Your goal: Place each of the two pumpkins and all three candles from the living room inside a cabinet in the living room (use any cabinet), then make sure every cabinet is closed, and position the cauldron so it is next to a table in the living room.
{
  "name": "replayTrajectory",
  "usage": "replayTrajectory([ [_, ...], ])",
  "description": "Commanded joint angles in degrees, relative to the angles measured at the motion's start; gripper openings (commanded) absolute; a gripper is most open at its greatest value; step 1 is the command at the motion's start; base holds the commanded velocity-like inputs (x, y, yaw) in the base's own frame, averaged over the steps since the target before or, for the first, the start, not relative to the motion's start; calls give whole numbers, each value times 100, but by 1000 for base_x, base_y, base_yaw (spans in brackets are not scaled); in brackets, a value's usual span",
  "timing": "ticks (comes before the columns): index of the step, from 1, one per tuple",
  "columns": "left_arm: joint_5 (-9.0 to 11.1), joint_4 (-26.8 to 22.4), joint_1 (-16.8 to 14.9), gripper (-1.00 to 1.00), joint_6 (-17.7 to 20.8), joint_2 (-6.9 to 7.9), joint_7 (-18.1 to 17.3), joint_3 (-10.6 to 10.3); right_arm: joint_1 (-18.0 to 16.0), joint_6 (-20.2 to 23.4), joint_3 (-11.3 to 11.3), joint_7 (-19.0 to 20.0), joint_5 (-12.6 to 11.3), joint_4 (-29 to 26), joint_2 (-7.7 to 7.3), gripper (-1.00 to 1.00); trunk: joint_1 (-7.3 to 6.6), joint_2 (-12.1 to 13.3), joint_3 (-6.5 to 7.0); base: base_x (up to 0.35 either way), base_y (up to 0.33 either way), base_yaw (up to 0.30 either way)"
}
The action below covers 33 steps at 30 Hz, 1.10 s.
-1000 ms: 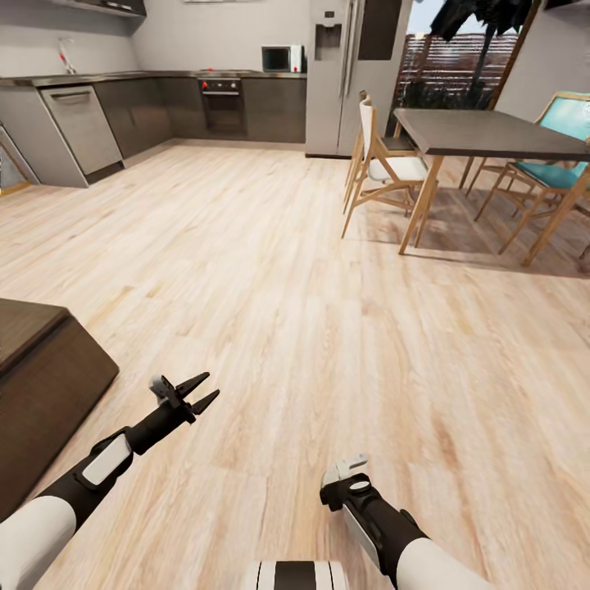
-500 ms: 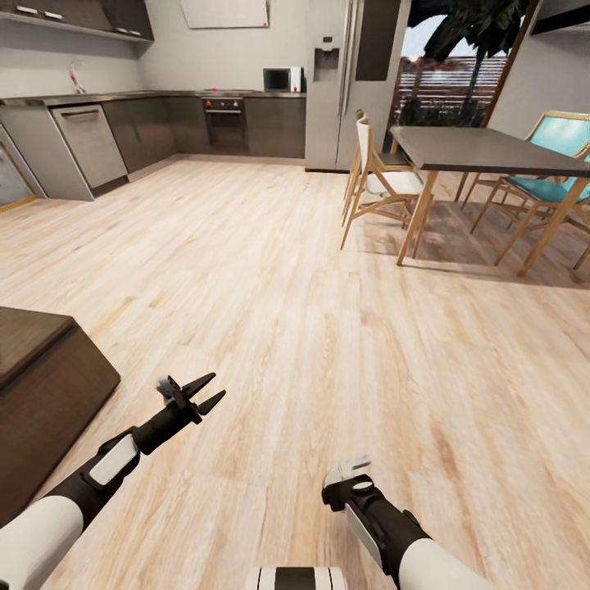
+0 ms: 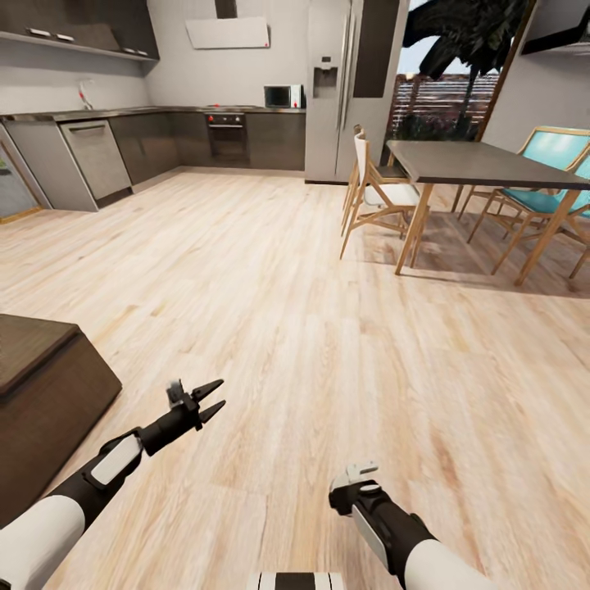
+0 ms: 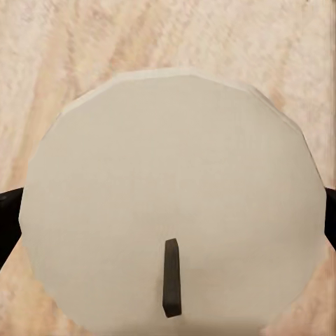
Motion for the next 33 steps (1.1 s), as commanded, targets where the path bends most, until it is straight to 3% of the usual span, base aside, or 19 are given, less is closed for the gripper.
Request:
replayTrajectory([
  [1,-1,-12,-3,100,1,-3,114,-1,0,1,-3,-2,-6,9,-11,-100,-2,2,13,0,0,0],
  [3,-2,-31,-6,100,6,-6,261,-2,0,5,-6,-17,-6,34,-11,-100,-8,4,39,0,0,0],
  [12,-2,-26,-7,100,1,-9,311,-2,0,-3,-7,-22,-6,126,-2,-100,-31,17,154,0,0,-16],
  [16,5,-11,-7,100,1,-8,338,-2,0,-3,-7,-22,-6,131,1,-100,-119,177,189,0,0,-69],
  [21,7,-21,-7,100,2,-20,616,-1,0,-3,-10,-22,-6,133,-4,-100,-229,378,232,0,0,-80],
  [33,7,-23,-7,100,-8,-51,658,3,0,-8,-16,-15,-6,185,-10,-100,-492,859,336,0,0,-99],
])
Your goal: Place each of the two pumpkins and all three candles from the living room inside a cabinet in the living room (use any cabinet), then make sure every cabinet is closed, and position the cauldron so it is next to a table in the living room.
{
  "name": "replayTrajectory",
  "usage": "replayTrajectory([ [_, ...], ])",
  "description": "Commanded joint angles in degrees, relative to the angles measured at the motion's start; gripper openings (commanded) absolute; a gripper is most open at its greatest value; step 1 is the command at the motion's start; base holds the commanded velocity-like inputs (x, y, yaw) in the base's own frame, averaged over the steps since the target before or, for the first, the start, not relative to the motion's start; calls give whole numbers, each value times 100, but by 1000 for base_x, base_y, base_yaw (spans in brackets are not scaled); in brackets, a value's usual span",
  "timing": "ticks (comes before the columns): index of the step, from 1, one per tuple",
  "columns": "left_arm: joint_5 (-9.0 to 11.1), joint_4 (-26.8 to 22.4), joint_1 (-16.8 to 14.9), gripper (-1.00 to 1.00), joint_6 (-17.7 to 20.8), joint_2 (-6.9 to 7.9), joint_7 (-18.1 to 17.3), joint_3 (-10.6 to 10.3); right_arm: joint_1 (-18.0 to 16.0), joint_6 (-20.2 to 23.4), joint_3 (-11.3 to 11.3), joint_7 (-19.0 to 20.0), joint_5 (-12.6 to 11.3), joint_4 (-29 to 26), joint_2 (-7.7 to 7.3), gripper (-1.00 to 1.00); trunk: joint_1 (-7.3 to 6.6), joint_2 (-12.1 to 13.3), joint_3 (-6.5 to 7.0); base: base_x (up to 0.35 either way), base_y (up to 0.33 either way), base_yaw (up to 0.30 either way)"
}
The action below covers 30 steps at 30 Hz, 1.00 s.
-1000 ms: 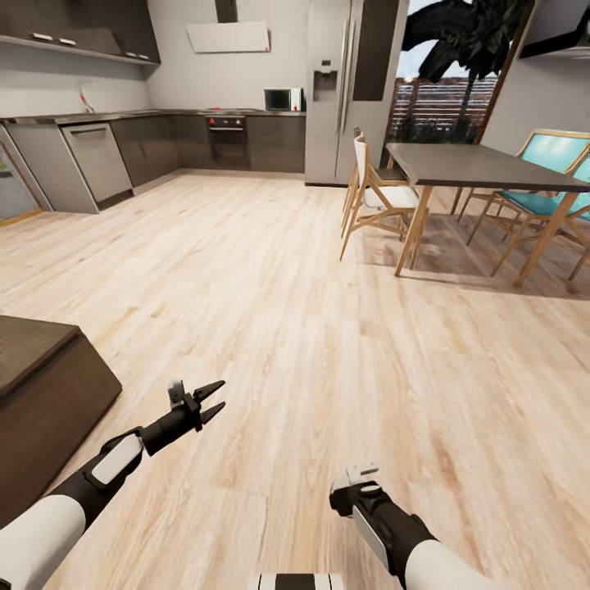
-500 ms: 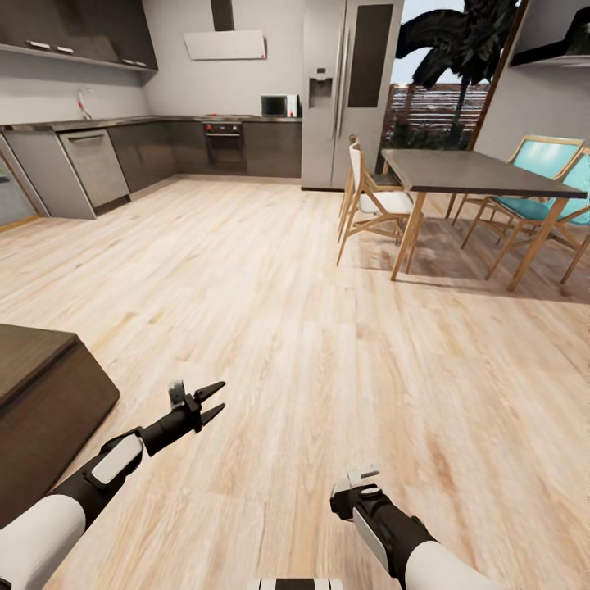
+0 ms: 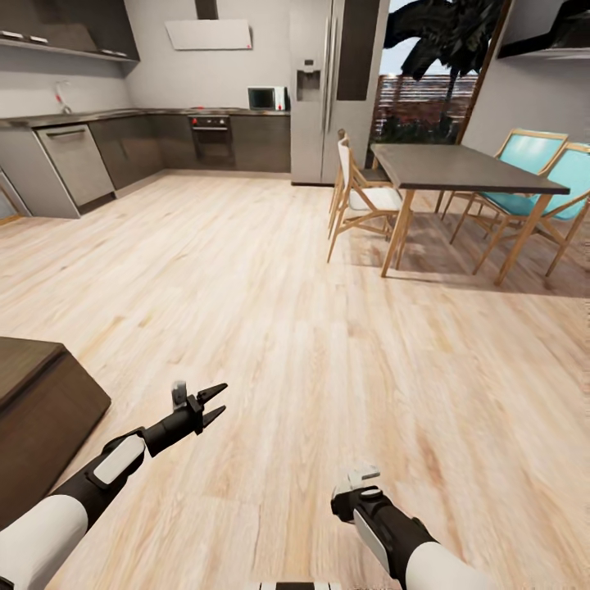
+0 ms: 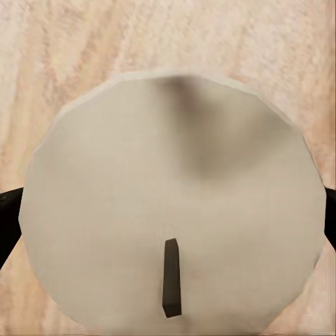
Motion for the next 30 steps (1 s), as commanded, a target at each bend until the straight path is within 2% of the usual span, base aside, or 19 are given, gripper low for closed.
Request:
replayTrajectory([
  [1,-1,1,0,100,-1,0,1,-1,0,-1,-1,1,-2,1,-1,-100,-23,42,9,0,0,-137],
  [5,-1,4,0,100,-2,0,-4,2,0,-4,-55,2,-2,1,-2,-100,-110,202,55,0,0,-197],
  [9,-1,8,0,100,0,0,-4,3,0,-2,-397,4,-10,1,5,-100,-198,362,113,0,0,-260],
  [11,-1,11,0,100,-2,0,-4,3,0,-1,-443,8,-11,1,6,-100,-242,443,145,0,0,-269],
  [30,6,23,0,100,5,0,-3,3,0,1,-475,11,-11,10,6,-100,-660,1205,484,0,0,-277],
])
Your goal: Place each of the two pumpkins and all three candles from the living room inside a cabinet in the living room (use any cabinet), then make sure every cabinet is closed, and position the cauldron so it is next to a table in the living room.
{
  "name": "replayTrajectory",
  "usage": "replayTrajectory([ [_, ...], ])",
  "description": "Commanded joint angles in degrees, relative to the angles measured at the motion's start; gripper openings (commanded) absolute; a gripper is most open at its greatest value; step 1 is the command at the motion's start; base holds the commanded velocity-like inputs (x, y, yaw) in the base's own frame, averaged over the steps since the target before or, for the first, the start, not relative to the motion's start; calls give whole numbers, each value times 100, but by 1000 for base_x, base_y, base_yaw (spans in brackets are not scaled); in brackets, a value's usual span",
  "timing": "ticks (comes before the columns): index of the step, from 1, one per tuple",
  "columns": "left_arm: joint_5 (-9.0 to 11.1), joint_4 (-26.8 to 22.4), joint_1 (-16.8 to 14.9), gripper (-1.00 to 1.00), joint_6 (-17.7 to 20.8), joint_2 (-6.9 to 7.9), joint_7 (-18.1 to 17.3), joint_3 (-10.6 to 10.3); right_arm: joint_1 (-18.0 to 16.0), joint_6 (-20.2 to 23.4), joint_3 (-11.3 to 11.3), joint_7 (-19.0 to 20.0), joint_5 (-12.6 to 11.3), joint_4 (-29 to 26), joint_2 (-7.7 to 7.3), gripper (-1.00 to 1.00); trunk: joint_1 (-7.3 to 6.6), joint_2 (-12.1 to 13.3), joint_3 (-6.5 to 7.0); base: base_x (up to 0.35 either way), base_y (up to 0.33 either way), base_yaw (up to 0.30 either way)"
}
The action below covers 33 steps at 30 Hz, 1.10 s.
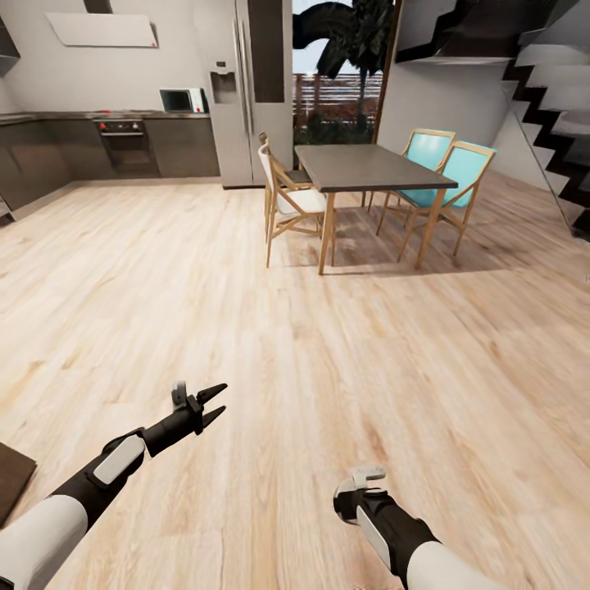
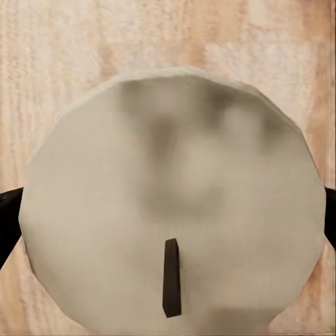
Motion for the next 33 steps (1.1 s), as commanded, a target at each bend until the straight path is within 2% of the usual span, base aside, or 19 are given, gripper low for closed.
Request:
replayTrajectory([
  [1,0,3,0,100,0,0,3,0,0,0,0,0,1,0,0,-100,-23,42,18,0,0,-278],
  [11,-8,-20,0,100,-11,-86,263,0,0,-5,0,0,1,40,4,-100,-242,443,198,0,0,-278],
  [33,1,-5,0,100,8,-77,270,3,6,-4,0,0,1,88,60,-100,-725,1325,593,0,0,-278],
])
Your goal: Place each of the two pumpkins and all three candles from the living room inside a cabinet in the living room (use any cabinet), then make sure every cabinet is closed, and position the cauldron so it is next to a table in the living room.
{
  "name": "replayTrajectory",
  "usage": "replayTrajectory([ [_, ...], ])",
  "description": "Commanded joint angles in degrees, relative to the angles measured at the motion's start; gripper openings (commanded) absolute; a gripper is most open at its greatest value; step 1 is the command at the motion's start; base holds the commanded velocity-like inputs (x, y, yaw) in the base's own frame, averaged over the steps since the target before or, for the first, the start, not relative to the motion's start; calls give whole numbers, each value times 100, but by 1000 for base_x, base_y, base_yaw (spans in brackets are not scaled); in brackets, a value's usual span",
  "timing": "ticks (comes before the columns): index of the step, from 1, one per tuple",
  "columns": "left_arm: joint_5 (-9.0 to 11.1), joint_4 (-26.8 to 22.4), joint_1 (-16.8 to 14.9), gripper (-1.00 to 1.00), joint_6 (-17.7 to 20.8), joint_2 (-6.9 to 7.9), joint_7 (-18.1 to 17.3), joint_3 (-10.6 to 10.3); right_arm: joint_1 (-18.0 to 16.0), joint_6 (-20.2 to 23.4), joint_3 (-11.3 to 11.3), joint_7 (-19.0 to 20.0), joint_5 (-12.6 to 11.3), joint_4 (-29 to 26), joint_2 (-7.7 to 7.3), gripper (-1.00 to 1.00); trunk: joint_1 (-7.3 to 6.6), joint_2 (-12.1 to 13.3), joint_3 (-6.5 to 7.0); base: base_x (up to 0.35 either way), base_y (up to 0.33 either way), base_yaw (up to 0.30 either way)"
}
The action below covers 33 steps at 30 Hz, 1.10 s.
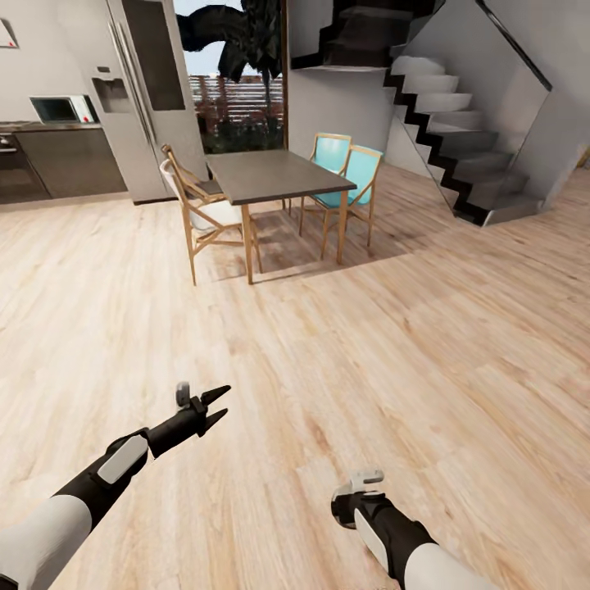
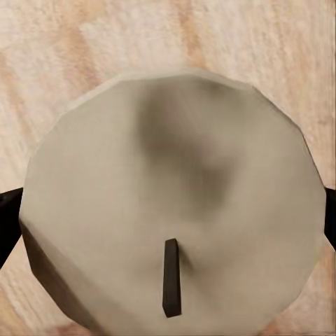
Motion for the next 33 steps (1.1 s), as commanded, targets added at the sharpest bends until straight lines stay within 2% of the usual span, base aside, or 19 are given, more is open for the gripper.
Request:
replayTrajectory([
  [1,-1,-2,0,100,0,-1,0,-2,4,0,0,0,4,0,0,-100,-23,42,18,0,0,-278],
  [33,49,21,0,100,18,34,-26,27,55,-10,0,5,4,-7,2,-100,-725,1325,526,0,0,-279],
])
